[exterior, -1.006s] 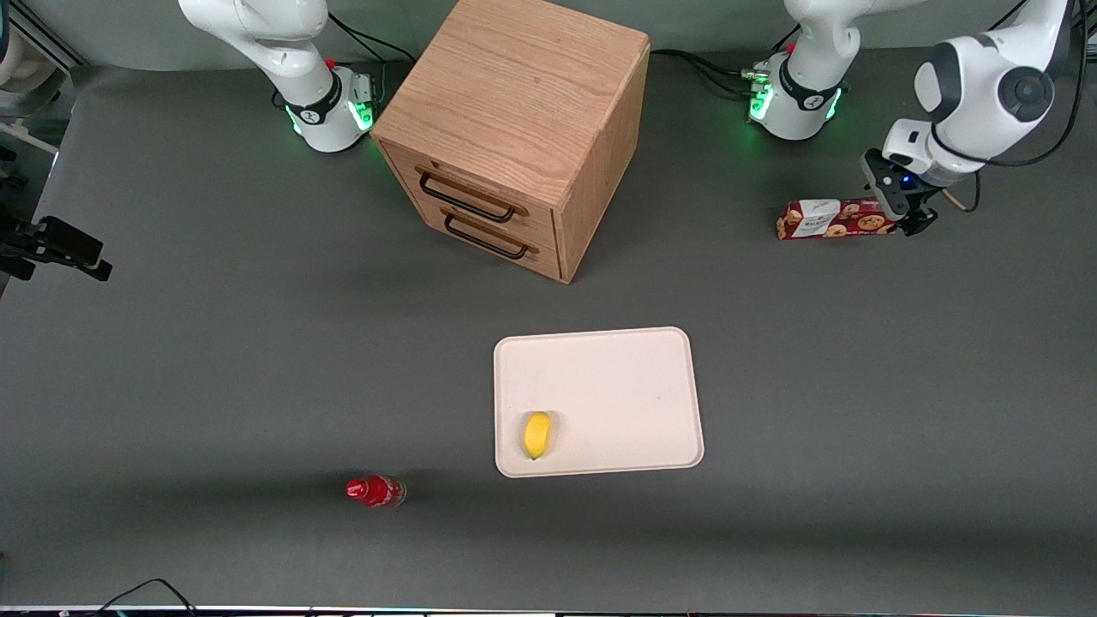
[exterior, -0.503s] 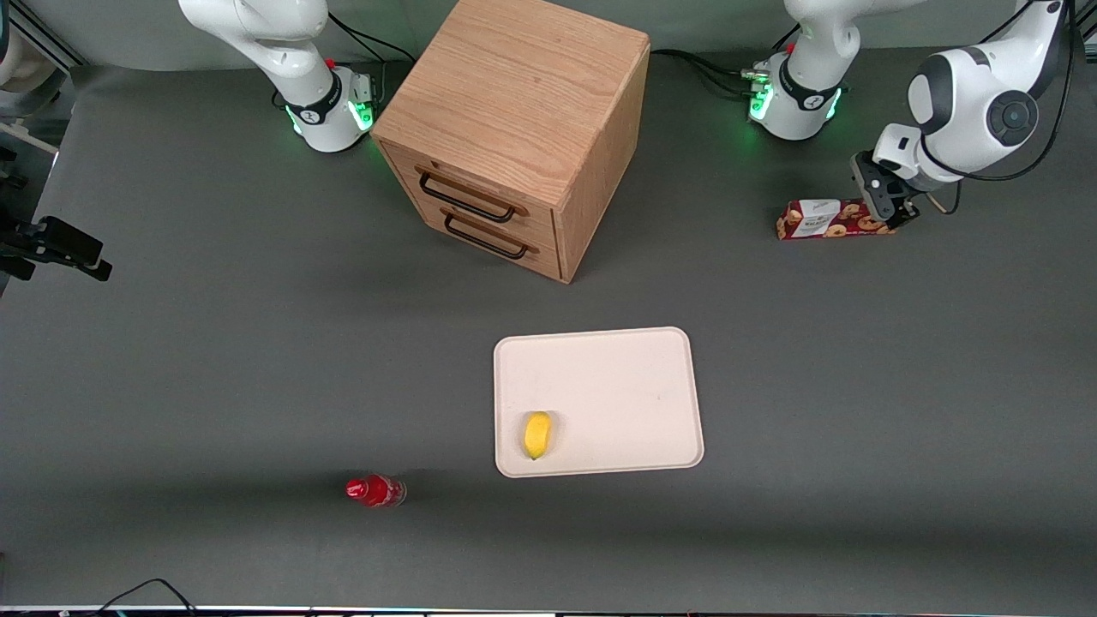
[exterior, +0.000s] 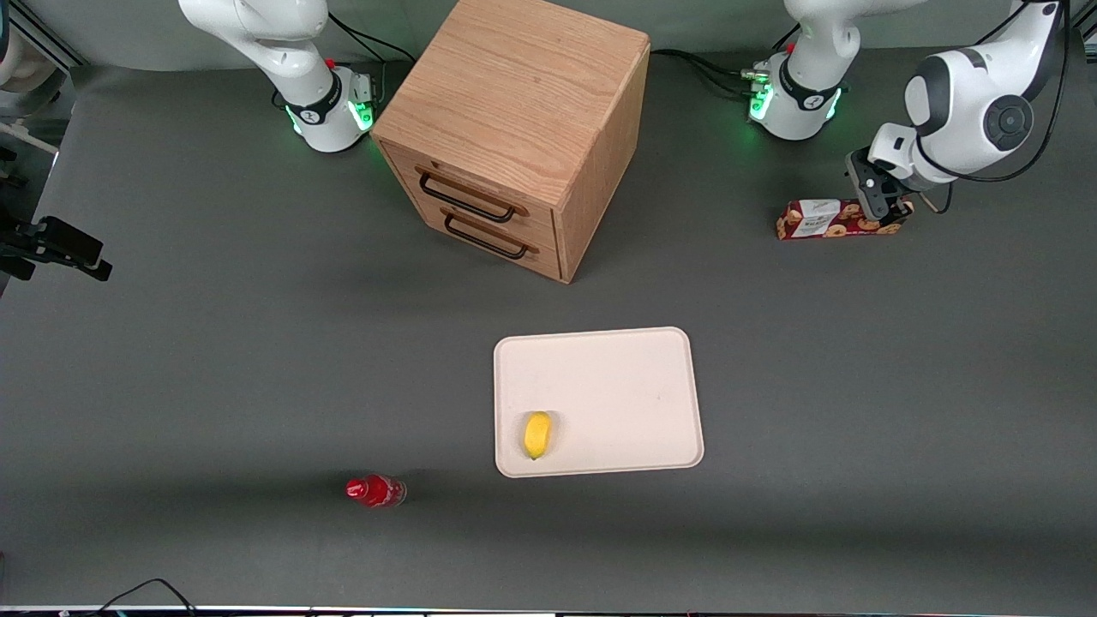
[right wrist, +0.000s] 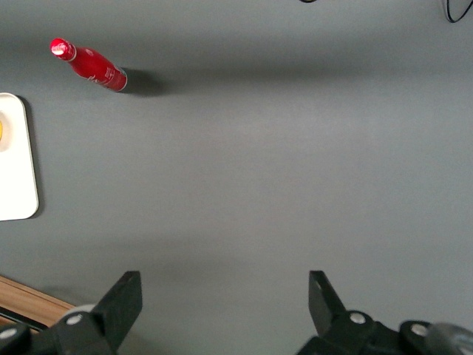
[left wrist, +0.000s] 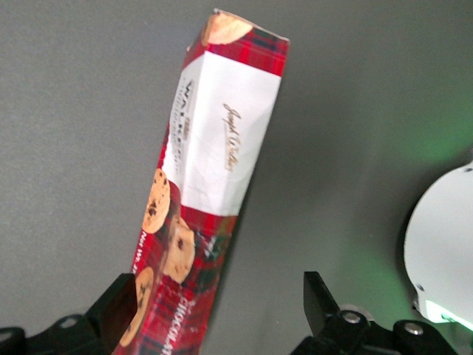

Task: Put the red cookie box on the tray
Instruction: 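Close the left gripper on the end of the red cookie box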

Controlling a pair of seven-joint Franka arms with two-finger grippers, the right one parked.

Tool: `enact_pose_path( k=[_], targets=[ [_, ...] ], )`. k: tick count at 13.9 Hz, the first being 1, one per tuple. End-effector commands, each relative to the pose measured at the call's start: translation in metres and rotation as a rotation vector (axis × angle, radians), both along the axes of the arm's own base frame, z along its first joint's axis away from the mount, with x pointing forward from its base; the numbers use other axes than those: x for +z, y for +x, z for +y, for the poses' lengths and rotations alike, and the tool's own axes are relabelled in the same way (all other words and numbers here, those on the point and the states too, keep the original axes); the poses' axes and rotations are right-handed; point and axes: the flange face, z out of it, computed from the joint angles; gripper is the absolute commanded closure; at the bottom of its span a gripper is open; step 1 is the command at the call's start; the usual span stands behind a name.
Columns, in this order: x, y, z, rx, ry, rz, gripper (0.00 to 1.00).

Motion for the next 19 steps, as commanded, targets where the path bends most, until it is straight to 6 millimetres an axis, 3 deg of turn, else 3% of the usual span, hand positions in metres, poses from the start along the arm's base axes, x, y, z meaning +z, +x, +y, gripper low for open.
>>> enact_pose_path(
  k=[1,5,6,8,9,19],
  targets=[
    [-0.03,-0.02,-0.009,-0.008,-0.009,-0.015,0.0],
    [-0.033,-0.021,-0.008,-0.007,-0.01,-0.006,0.03],
    [-0.033,-0.021,-0.008,-0.007,-0.01,-0.006,0.24],
    [-0.034,-0.022,-0.007,0.001,-0.011,-0.002,0.89],
    [-0.034,-0.022,-0.007,0.001,-0.011,-0.003,1.0],
    [-0.015,0.008,-0.005,-0.002,0.004,-0.05,1.0]
  ],
)
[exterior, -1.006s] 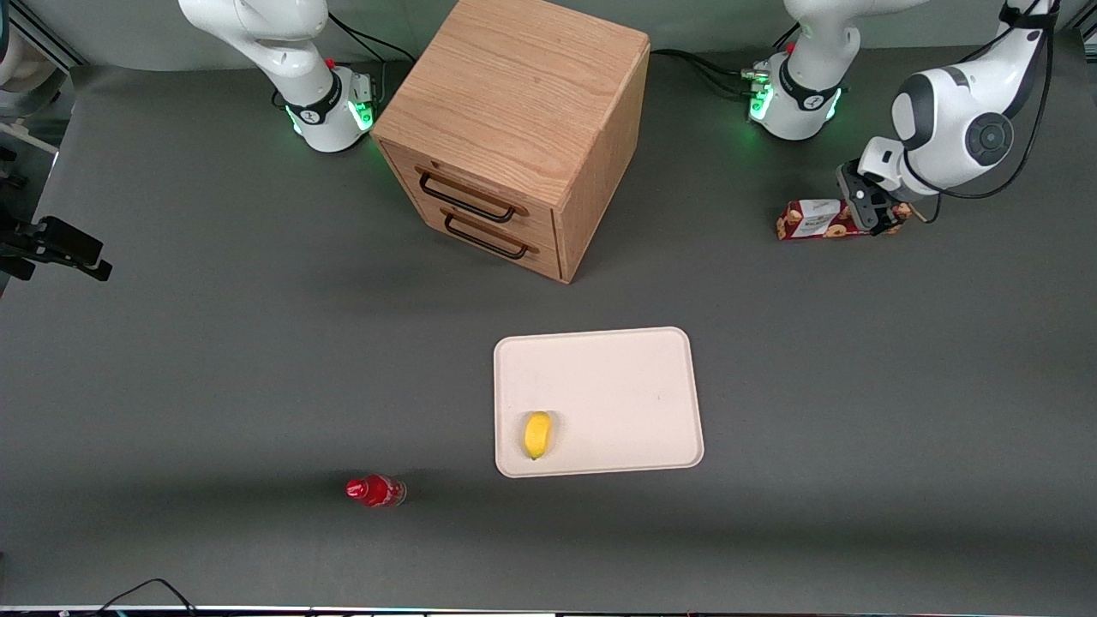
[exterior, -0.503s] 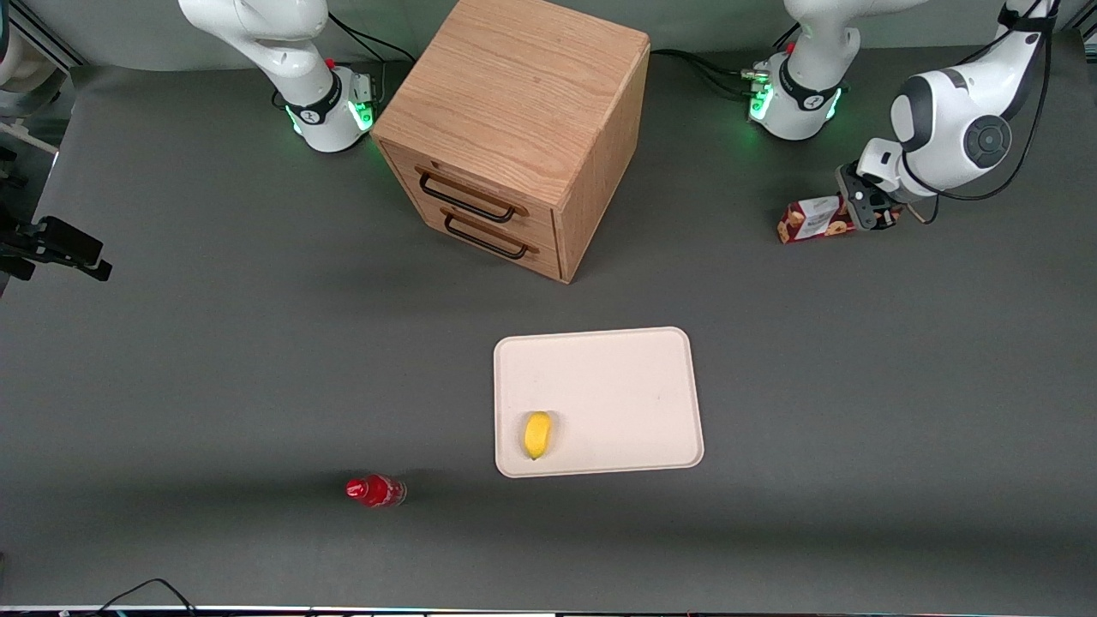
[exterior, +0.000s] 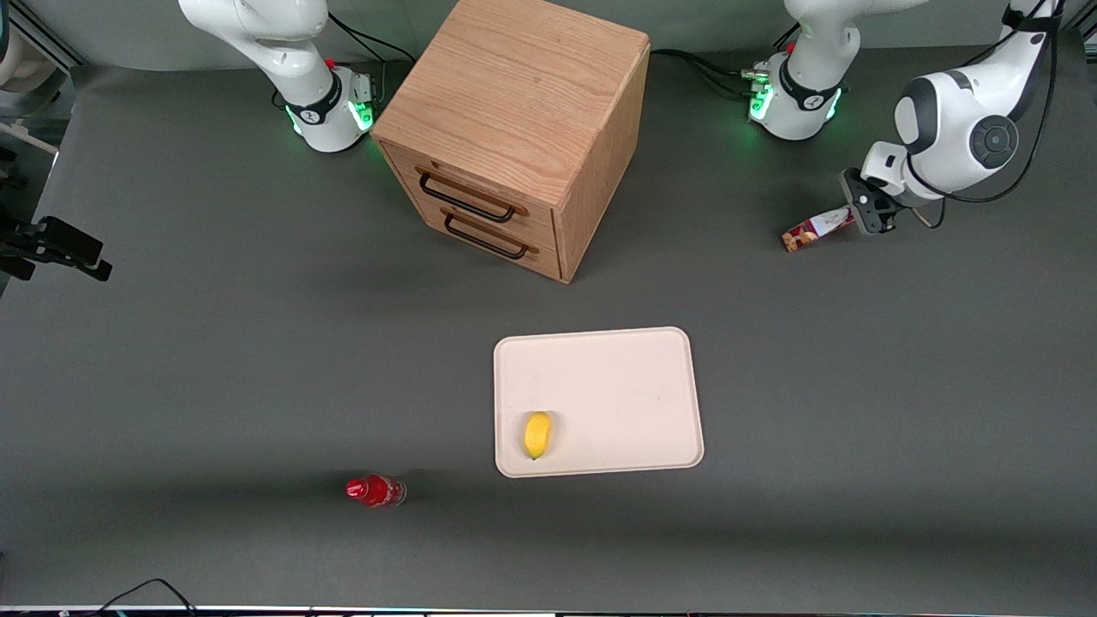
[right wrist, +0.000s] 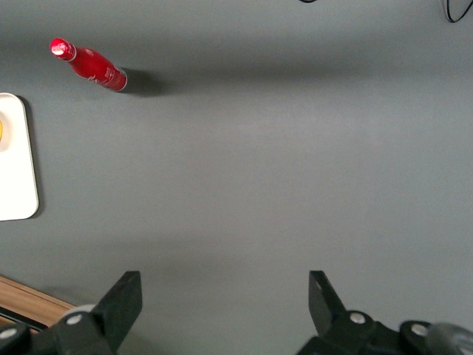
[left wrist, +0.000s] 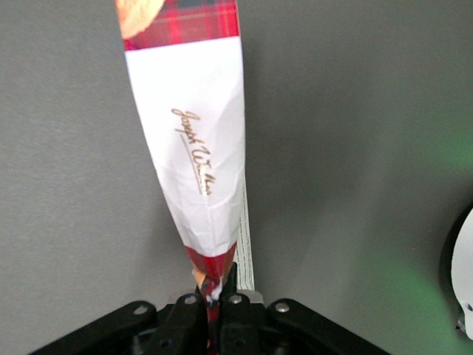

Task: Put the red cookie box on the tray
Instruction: 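Lift the box by its end and carry it toward the white tray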

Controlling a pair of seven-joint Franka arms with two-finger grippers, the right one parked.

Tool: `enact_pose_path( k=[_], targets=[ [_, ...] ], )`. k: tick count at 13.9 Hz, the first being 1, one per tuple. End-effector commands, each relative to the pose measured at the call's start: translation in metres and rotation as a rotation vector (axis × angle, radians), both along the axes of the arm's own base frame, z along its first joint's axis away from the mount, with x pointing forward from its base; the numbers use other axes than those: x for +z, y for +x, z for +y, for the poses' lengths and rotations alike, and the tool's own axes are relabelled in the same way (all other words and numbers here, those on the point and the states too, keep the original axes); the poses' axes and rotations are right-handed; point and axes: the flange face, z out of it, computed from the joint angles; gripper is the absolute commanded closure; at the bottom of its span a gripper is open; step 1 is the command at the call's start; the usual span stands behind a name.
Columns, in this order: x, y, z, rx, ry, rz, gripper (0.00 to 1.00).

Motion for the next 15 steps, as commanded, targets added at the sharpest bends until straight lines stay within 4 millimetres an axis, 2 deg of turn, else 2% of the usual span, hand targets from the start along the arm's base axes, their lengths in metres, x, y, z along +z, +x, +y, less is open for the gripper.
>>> enact_pose_path(
  k=[1,3,5,7,9,11,13,15],
  targets=[
    [0.01,-0.001,-0.005,-0.002,-0.004,-0.039,1.0],
    [0.041,0.035,-0.01,-0.031,0.0,-0.05,1.0],
    [0.092,0.077,-0.008,-0.038,0.012,-0.081,1.0],
    [0.142,0.106,-0.008,-0.049,0.031,-0.107,1.0],
    [0.205,0.126,-0.003,-0.06,0.052,-0.092,1.0],
    [0.266,0.136,-0.002,-0.076,0.089,-0.063,1.0],
    [0.3,0.139,0.002,-0.071,0.102,-0.064,1.0],
    [0.306,0.14,0.003,-0.045,0.112,-0.067,1.0]
  ],
)
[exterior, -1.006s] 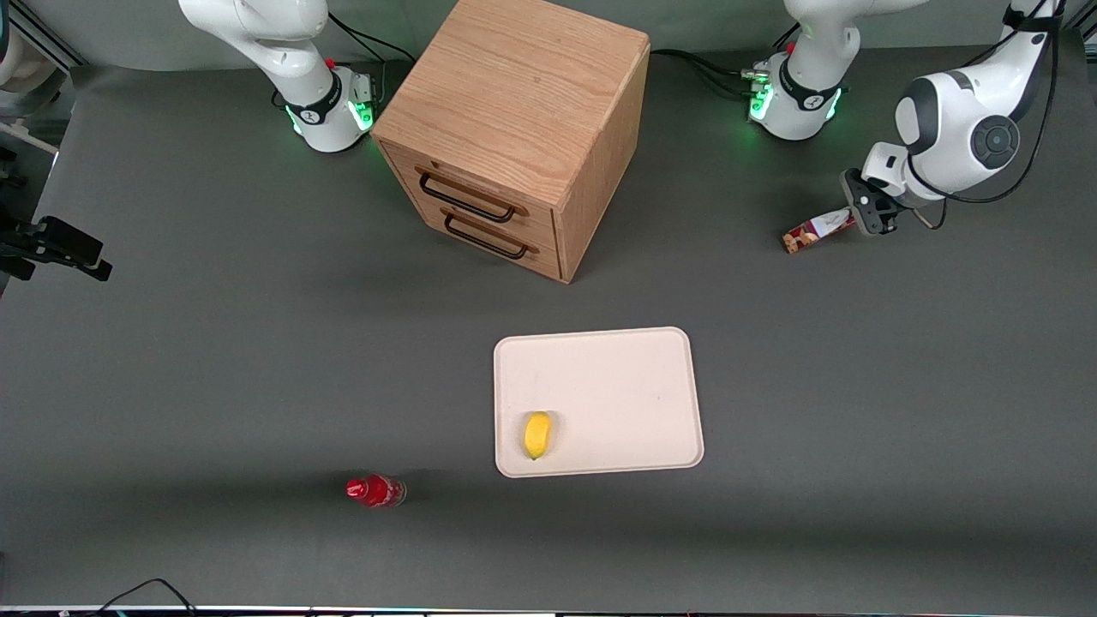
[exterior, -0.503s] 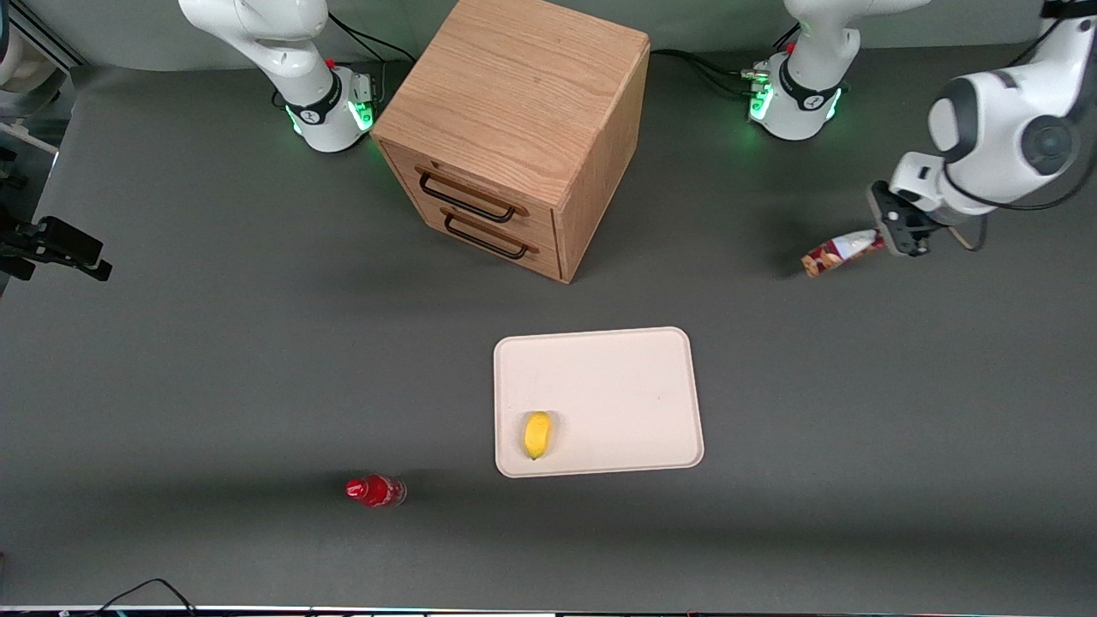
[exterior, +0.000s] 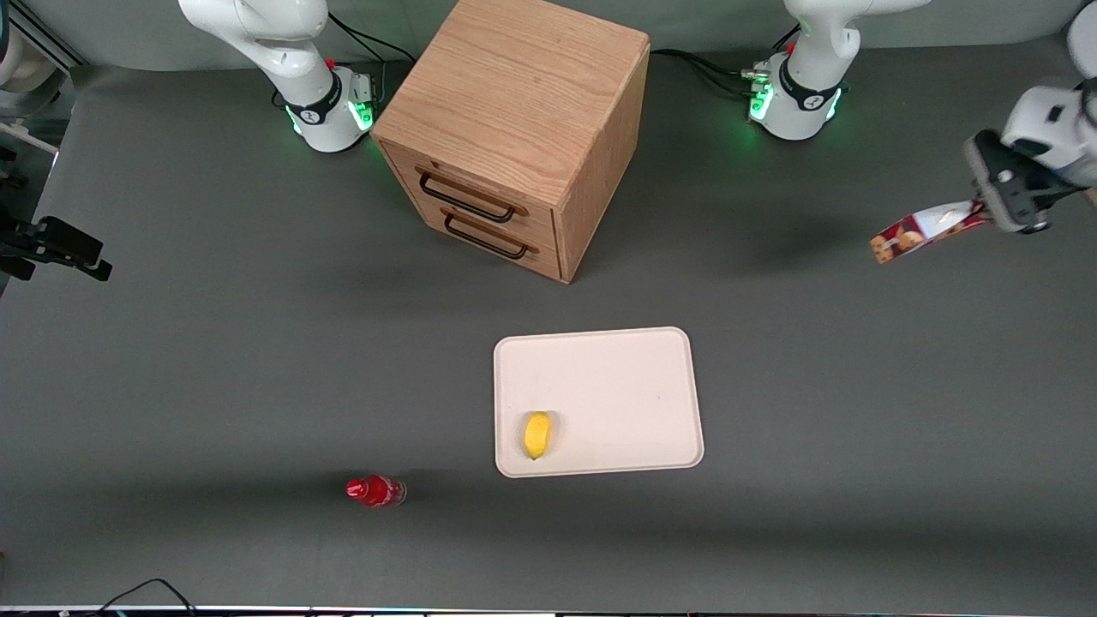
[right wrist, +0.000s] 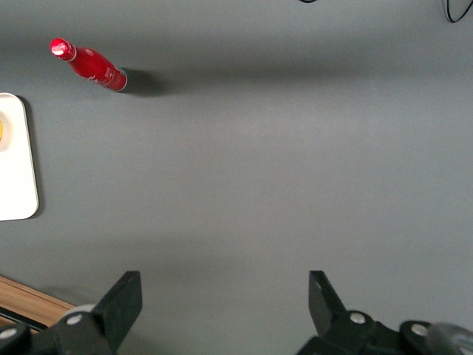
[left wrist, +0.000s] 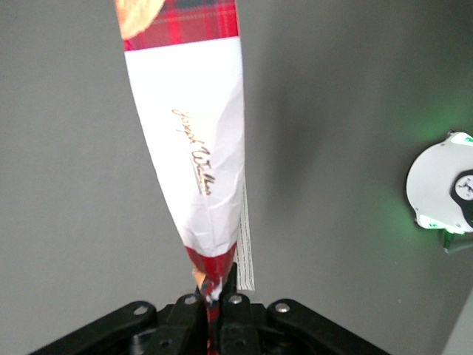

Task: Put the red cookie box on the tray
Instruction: 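Lift the box by its end and carry it toward the white tray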

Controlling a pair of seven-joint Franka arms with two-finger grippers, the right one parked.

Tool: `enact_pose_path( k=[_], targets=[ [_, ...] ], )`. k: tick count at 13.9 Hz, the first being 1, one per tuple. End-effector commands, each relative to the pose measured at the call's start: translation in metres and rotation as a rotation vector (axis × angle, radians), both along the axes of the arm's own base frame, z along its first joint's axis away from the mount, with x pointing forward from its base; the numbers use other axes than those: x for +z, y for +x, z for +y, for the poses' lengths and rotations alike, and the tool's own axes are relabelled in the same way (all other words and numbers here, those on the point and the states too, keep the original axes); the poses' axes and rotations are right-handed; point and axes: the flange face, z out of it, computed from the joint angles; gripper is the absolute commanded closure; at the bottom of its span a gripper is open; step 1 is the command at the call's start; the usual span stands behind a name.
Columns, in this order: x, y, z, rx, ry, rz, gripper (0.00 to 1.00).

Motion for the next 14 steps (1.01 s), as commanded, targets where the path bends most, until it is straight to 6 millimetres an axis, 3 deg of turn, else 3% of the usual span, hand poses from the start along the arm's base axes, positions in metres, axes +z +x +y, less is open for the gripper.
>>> enact_pose_path(
  k=[1,4,7,9,14],
  targets=[
    [0.008,0.005,-0.003,0.091,0.034,0.0,1.0],
    [0.021,0.016,-0.052,0.341,0.089,-0.054,1.0],
    [0.021,0.018,-0.123,0.622,0.115,-0.076,1.0],
    [0.009,0.027,-0.156,0.809,0.079,-0.043,1.0],
    [-0.02,0.082,-0.252,1.116,0.059,0.022,1.0]
  ],
)
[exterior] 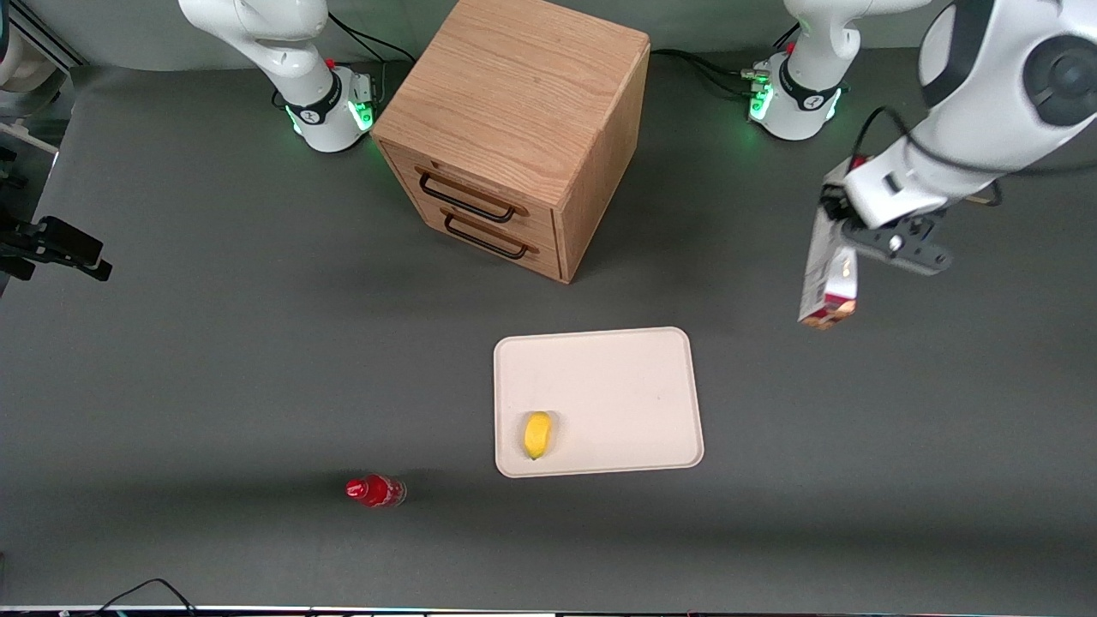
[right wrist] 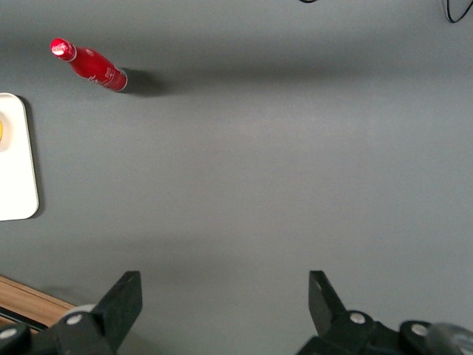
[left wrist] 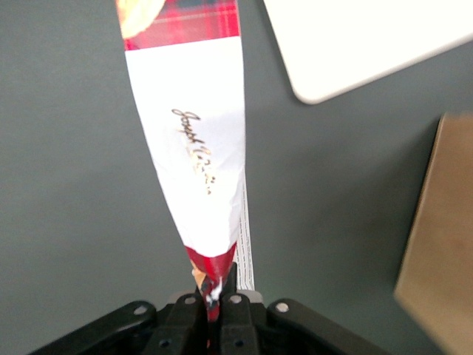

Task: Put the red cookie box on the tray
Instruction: 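Lift the box by its end and carry it toward the white tray, then lower the hanging box onto the white tray beside the lemon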

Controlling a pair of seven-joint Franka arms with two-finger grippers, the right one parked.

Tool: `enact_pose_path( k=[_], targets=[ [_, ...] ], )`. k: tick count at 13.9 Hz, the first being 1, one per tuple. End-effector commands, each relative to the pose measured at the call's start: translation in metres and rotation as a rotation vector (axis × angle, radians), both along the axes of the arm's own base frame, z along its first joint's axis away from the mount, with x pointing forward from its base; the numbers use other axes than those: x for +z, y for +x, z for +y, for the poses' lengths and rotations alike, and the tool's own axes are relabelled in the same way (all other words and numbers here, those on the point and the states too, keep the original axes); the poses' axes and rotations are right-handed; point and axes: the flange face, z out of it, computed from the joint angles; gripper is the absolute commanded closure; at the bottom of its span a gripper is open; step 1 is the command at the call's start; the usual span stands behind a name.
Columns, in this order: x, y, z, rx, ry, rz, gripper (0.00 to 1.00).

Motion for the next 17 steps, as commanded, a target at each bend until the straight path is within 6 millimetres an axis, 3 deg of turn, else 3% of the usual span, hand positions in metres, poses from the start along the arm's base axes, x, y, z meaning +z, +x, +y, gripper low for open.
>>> enact_pose_path(
  k=[1,5,8,10,14,17],
  targets=[
    [-0.017,0.044,-0.051,0.159,-0.03,-0.001,1.0],
    [-0.086,0.062,-0.131,0.289,-0.025,-0.079,1.0],
    [-0.148,0.073,-0.172,0.36,-0.011,-0.11,1.0],
    [-0.187,0.084,-0.176,0.385,0.021,-0.114,1.0],
    [-0.238,0.097,-0.187,0.296,0.077,-0.144,1.0],
    [-0.248,0.103,-0.189,0.303,0.04,-0.148,1.0]
  ],
)
